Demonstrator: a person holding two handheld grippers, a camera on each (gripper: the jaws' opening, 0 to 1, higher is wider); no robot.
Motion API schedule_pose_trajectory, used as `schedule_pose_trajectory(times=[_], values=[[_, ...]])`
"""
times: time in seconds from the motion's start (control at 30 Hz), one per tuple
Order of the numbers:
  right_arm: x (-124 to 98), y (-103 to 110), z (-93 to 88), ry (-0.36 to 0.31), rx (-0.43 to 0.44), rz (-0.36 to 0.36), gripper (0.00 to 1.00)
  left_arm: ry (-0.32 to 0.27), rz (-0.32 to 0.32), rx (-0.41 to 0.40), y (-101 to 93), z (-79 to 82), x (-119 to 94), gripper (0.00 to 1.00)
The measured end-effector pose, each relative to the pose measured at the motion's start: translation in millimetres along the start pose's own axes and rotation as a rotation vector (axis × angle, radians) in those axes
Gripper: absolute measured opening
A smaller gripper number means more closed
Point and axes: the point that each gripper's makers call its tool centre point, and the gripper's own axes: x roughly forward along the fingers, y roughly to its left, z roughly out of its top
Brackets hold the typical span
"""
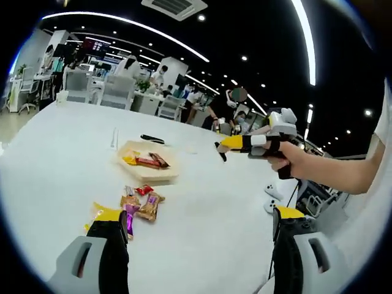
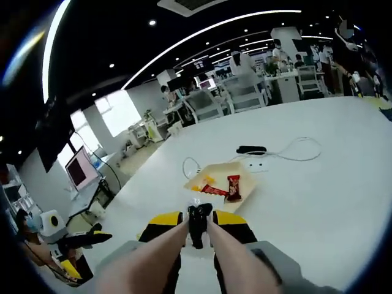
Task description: Place the target food into the container with the food tongs after gripping and lifting it, then release it inside without dropping or visibly crushing the food.
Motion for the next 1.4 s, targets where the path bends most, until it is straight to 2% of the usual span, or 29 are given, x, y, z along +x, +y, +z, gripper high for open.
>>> schedule_pose_trajectory(times=[0.1, 0.23, 0.3, 0.33, 0.37, 0.4, 0.47, 0.53, 0.63, 0.87, 0.93, 0.97, 1.03, 1.1, 1.17, 1.27, 1.4], values=[[-3.4, 1.6, 3.8, 0.002, -0.003, 0.016, 0.18, -0.016, -0.004, 0.008, -5.3, 3.3, 0.0, 0.99], [-4.6, 2.3, 11.0, -0.006, -0.05, 0.031, 0.18, -0.026, 0.008, 0.014, -3.3, -0.9, 6.4, 0.98], [-2.8, 1.0, 9.5, -0.003, -0.031, 0.033, 0.18, 0.006, 0.025, -0.005, -2.7, -5.8, 7.6, 0.98], [-1.7, 0.9, 8.9, -0.005, -0.029, 0.034, 0.18, -0.004, 0.023, -0.001, -4.6, -3.2, 6.4, 0.99], [1.9, 1.5, 5.6, 0.003, -0.036, 0.039, 0.19, -0.042, 0.023, 0.022, -7.1, 2.6, 3.1, 0.98], [5.0, 1.5, 2.1, 0.008, -0.044, 0.038, 0.19, -0.047, 0.027, 0.029, -7.3, 2.7, 1.3, 0.99], [6.6, 1.9, -0.8, 0.012, -0.037, 0.041, 0.19, -0.024, 0.052, 0.006, -3.1, -3.2, -2.4, 0.99], [5.6, 4.8, -1.1, 0.004, -0.027, 0.048, 0.19, -0.031, 0.056, -0.006, -3.2, -3.7, -5.5, 0.99], [5.2, 7.5, -2.2, 0.004, -0.022, 0.054, 0.19, -0.024, 0.057, 0.018, -4.6, -2.9, -8.6, 0.99], [4.5, 8.7, 4.2, -0.001, -0.057, 0.074, 0.19, -0.079, 0.097, 0.023, 7.8, 10.2, -17.7, 0.99], [3.4, 4.1, 4.3, 0.005, -0.055, 0.063, 0.19, -0.073, 0.105, 0.016, 12.2, 8.8, -15.5, 0.99], [2.1, 3.3, 4.7, 0.006, -0.046, 0.065, 0.19, -0.049, 0.113, -0.009, 14.0, 8.8, -16.1, 0.99], [1.7, 4.2, 4.3, 0.009, -0.053, 0.067, 0.19, -0.101, 0.115, 0.02, 13.0, 20.6, -18.7, 0.99], [1.0, 4.3, 4.4, 0.017, -0.07, 0.069, 0.19, -0.095, 0.133, 0.013, 17.4, 21.1, -22.7, 0.99], [-1.3, 4.0, 7.6, 0.014, -0.083, 0.068, 0.19, -0.118, 0.148, -0.001, 21.7, 22.5, -25.5, 0.99], [-4.6, 1.3, 13.7, 0.01, -0.088, 0.067, 0.19, -0.116, 0.152, -0.013, 23.2, 21.6, -25.0, 0.99], [-3.9, -1.4, 19.7, 0.028, -0.112, 0.083, 0.19, -0.125, 0.15, 0.013, 19.2, 29.7, -26.4, 0.99]])
